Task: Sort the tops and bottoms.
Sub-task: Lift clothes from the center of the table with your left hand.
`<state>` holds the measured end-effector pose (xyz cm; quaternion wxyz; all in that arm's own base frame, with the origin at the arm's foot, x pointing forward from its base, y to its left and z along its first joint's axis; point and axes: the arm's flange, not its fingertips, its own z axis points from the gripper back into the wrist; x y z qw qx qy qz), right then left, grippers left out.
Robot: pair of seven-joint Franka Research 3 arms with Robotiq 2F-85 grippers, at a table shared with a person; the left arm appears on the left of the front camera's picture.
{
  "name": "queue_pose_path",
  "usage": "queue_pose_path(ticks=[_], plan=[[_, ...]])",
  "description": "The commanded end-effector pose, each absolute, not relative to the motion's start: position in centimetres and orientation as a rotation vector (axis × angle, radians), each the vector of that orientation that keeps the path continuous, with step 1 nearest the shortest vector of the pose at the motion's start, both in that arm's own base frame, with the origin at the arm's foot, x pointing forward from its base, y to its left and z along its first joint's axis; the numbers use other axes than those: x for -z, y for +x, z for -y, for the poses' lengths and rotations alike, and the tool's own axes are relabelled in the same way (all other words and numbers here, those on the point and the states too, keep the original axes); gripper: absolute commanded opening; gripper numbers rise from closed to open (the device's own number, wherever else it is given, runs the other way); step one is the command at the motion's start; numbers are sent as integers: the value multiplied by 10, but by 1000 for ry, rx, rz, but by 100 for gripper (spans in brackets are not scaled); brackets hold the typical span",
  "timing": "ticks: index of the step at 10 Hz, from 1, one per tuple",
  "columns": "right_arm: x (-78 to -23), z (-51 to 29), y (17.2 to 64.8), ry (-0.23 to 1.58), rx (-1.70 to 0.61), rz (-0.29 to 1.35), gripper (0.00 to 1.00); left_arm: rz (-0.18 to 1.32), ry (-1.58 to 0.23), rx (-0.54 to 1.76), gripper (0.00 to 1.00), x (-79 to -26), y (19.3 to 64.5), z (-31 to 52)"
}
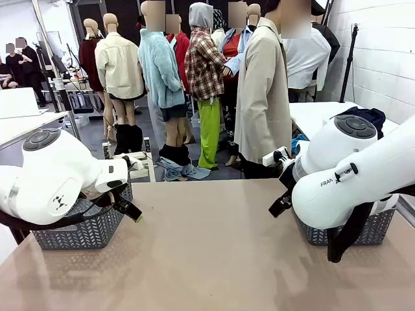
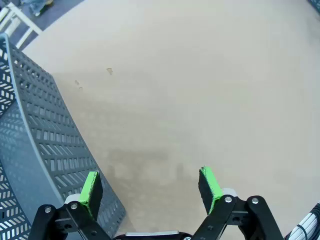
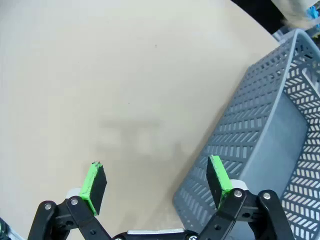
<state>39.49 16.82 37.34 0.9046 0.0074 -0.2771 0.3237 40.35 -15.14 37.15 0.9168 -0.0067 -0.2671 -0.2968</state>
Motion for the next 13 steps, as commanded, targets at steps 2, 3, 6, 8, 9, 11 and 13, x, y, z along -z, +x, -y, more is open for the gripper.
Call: queue_pose_path(ticks=[2, 3, 6, 8, 9, 11, 13], plan=[[-373, -168, 395, 15, -669, 573, 100, 550, -14, 611, 100, -371, 403, 151], [-373, -168, 395, 15, -669, 573, 100, 550, -14, 611, 100, -371, 403, 151], [-373, -168, 395, 15, -669, 573, 100, 550, -14, 611, 100, -371, 403, 151], [-373, -168, 395, 15, -669, 573, 100, 550, -14, 611, 100, -371, 403, 151], [-373, -168, 395, 15, -669, 573, 100, 550, -14, 611, 100, -371, 403, 151], [-373, -168, 395, 14, -671, 573, 100, 550, -12, 616, 100, -371, 403, 153], [-397, -175, 389, -42, -703, 639, 100, 701, 34, 596, 100, -401, 391, 151]])
